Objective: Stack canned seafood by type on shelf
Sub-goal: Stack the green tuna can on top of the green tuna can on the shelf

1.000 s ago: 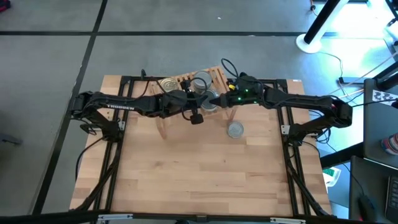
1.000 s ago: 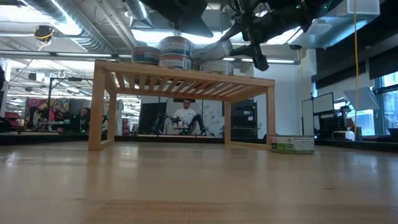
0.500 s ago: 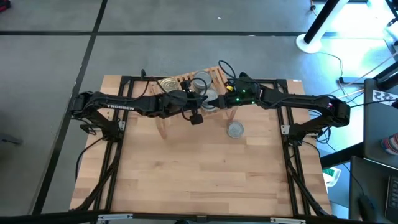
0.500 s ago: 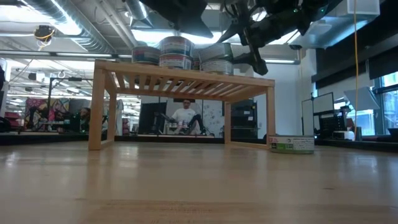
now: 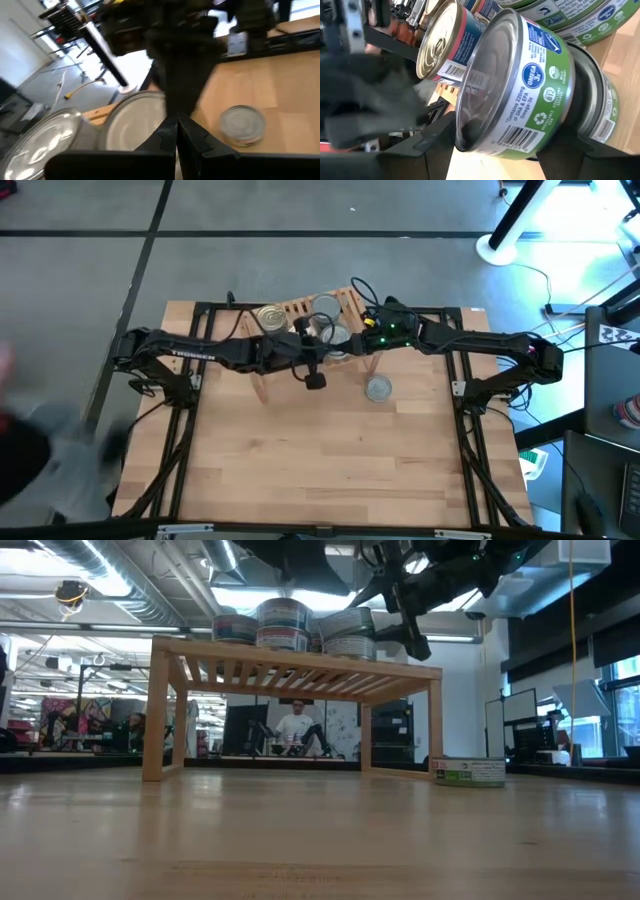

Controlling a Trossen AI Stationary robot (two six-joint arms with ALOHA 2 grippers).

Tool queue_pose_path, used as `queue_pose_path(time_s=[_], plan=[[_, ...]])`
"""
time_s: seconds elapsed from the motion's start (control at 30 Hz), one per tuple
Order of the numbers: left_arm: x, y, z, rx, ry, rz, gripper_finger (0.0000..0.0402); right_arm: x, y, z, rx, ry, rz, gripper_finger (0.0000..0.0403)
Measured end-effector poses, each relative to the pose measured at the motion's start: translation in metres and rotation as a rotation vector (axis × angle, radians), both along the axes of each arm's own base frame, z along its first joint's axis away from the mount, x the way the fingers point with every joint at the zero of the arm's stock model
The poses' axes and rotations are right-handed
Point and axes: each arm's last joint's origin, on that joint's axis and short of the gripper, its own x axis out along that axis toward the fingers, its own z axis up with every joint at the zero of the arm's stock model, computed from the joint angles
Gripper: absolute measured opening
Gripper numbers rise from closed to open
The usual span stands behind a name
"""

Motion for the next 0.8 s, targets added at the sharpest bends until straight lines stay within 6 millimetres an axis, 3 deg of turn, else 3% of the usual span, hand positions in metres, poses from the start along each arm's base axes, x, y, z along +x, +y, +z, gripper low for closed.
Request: queue_pose_path(time_s=[0.47,0.8], plan=[[0.0,-0.025,-0.001,-0.009,0.009,-0.053,0.0001,0.0,0.0,0.0,-0.004,-0.004,-0.006,0.0244],[0.021,-0.024,-0.036,-0.007,0.079,0.011,0.0001,0.0,0.0,0.001,-0.003,-0.006,-0.006,0.0244]])
